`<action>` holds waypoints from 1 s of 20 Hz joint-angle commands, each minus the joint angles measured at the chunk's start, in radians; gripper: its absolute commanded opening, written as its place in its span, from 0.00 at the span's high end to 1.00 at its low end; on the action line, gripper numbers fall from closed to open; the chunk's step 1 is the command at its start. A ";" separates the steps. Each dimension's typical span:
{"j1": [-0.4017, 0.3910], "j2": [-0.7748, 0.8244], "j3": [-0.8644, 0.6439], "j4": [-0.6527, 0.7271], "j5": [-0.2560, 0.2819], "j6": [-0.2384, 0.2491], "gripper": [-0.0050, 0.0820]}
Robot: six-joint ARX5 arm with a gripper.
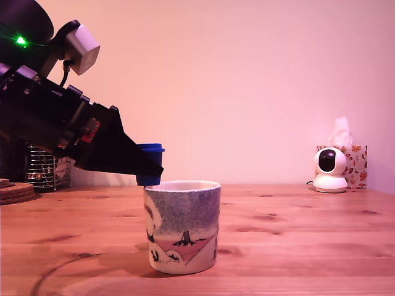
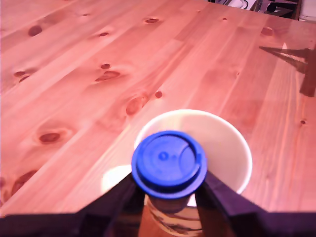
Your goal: Pick up the coffee capsules on the table and drop them inside the coffee cup
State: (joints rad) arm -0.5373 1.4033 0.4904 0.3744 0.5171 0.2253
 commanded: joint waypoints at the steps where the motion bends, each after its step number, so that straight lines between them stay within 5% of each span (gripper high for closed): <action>1: -0.004 0.011 0.002 0.007 -0.002 0.011 0.82; 15: -0.005 0.011 0.002 0.015 -0.008 0.011 0.81; 20: -0.007 0.011 0.002 0.064 -0.037 0.011 0.50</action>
State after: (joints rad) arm -0.5404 1.4033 0.4904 0.4263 0.4801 0.2264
